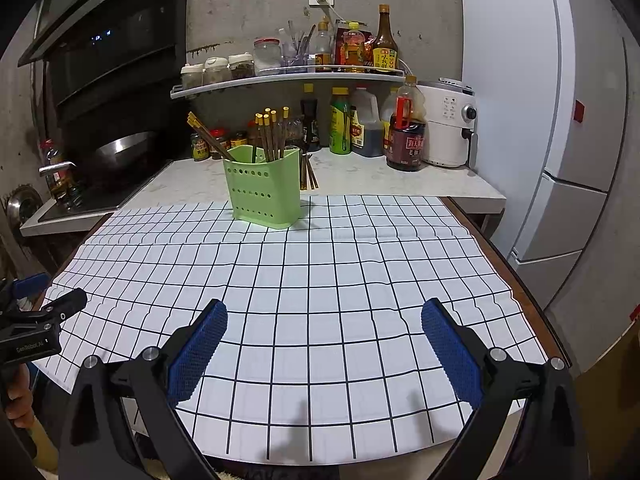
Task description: Organize utensils
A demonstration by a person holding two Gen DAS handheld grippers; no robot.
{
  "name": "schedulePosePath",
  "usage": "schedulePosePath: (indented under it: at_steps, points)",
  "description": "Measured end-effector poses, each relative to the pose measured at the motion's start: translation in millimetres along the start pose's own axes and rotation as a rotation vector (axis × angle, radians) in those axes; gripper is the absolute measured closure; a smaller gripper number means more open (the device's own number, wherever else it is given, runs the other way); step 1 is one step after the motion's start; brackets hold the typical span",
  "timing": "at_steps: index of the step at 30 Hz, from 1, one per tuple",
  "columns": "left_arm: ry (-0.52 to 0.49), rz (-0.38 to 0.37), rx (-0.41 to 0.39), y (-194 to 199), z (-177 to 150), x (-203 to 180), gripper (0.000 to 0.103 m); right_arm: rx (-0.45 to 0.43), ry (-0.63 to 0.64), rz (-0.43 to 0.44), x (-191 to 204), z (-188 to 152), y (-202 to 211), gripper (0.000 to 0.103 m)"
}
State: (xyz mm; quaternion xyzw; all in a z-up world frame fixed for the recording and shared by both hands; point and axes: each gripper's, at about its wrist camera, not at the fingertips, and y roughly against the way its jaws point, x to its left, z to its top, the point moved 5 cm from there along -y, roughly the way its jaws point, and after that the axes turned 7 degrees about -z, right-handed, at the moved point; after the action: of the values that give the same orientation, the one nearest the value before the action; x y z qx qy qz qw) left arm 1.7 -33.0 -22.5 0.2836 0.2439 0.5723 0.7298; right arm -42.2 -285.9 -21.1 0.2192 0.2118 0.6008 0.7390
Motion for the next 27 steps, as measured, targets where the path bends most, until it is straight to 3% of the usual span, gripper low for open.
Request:
schedulePosePath:
  at_steps: [27]
  points:
    - [-0.009, 0.011, 0.006, -1.4, -0.2, -1.3, 0.006, 0.005, -0.001, -0.003, -2.3, -2.8, -1.1, 0.006]
